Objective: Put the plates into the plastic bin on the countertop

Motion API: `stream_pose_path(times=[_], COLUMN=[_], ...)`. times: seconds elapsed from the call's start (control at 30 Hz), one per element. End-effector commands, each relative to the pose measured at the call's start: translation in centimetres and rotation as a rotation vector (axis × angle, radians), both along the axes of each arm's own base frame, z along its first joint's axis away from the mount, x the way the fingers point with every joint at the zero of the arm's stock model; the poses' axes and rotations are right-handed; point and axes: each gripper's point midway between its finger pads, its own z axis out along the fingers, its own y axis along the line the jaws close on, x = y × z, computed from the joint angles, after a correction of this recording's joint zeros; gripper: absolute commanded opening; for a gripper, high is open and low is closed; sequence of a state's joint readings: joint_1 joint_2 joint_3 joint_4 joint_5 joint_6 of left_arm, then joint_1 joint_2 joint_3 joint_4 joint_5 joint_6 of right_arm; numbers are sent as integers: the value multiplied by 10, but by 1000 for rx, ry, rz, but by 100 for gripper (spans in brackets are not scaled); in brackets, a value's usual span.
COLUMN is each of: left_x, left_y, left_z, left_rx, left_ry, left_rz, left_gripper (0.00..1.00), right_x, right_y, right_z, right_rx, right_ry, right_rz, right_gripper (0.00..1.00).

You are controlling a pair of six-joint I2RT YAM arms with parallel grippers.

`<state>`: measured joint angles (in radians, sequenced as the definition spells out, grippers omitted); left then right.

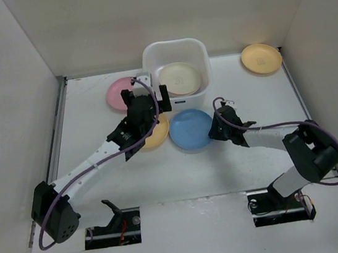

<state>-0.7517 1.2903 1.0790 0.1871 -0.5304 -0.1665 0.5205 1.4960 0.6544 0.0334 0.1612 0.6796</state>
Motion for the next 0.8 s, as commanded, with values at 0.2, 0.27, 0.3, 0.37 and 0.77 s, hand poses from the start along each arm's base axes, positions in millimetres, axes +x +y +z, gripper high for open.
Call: stream_pose_path(times=[0.2, 0.27, 0.3, 0.37, 0.77], left_x=[-43, -48, -51, -55, -76], left_y=[57, 70, 78, 93, 136], left_z=[-59, -70, -77, -90, -150], left_rx=[-42, -50, -54, -64, -180], left_ry=[82, 102, 116, 142, 275], left_rz=[154, 182, 200, 238, 352], left_gripper=[100, 100, 100, 100, 100], right_x=[-20, -37, -45, -65, -35], right_y=[34, 38, 39, 42, 36], right_z=[10, 16, 22, 35, 215], right_rx=[30, 20, 20, 18, 12], right_ry=[13, 15, 11, -1, -359], right_rz=[102, 141, 156, 198, 234], right_gripper=[0, 0, 0, 0, 2])
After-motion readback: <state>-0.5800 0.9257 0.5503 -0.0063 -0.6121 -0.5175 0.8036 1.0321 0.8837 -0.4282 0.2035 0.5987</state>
